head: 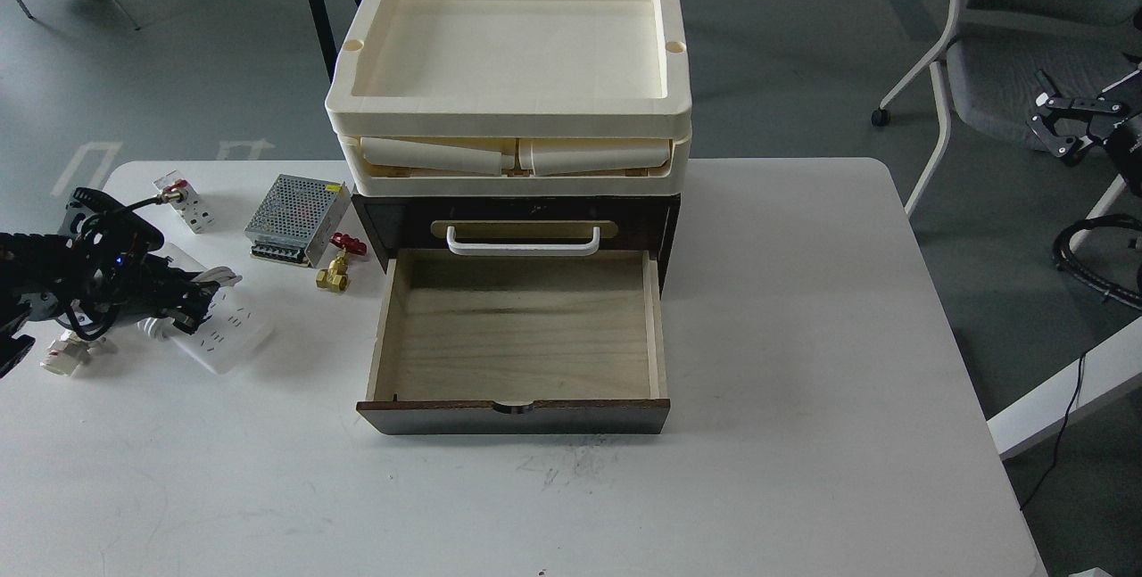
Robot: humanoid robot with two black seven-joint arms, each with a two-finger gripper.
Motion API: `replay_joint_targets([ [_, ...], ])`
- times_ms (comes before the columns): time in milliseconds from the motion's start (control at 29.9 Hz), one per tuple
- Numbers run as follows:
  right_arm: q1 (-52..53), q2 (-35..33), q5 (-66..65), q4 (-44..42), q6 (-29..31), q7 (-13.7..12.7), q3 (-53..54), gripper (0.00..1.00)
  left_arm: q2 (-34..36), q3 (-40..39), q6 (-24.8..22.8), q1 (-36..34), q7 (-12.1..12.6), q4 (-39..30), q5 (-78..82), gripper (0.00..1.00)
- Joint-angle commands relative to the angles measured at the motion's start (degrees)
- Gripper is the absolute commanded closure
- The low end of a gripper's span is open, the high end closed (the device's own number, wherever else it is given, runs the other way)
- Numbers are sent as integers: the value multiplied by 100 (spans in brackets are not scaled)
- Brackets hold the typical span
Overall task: Put charging cable into cabinet
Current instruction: 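Close the left gripper on the white power strip and lift it, then carry the power strip with the left gripper over the open drawer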
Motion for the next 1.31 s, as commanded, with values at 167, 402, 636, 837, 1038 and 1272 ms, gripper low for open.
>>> replay_joint_targets([
  [167,0,-8,0,-9,0,9,47,0,1456,-44,-658,-370,0,-1849,-10,100],
  [402,0,-8,0,-70,0,9,47,0,3302,-97,-1932,-862,0,-4610,-1739,100],
  [636,0,-8,0,-132,0,0,47,0,3867,-97,-2150,-1056,0,-5658,-3541,100],
  [837,-9,0,0,-202,0,0,47,0,3569,-176,-2150,-1065,0,-5738,-5465,100],
  [1038,-9,-8,0,-220,0,0,47,0,2726,-124,-2150,-907,0,-5738,-6759,100],
  [1272,-44,-8,0,-255,0,0,47,0,1732,-150,-2150,-292,0,-5642,-6866,100],
])
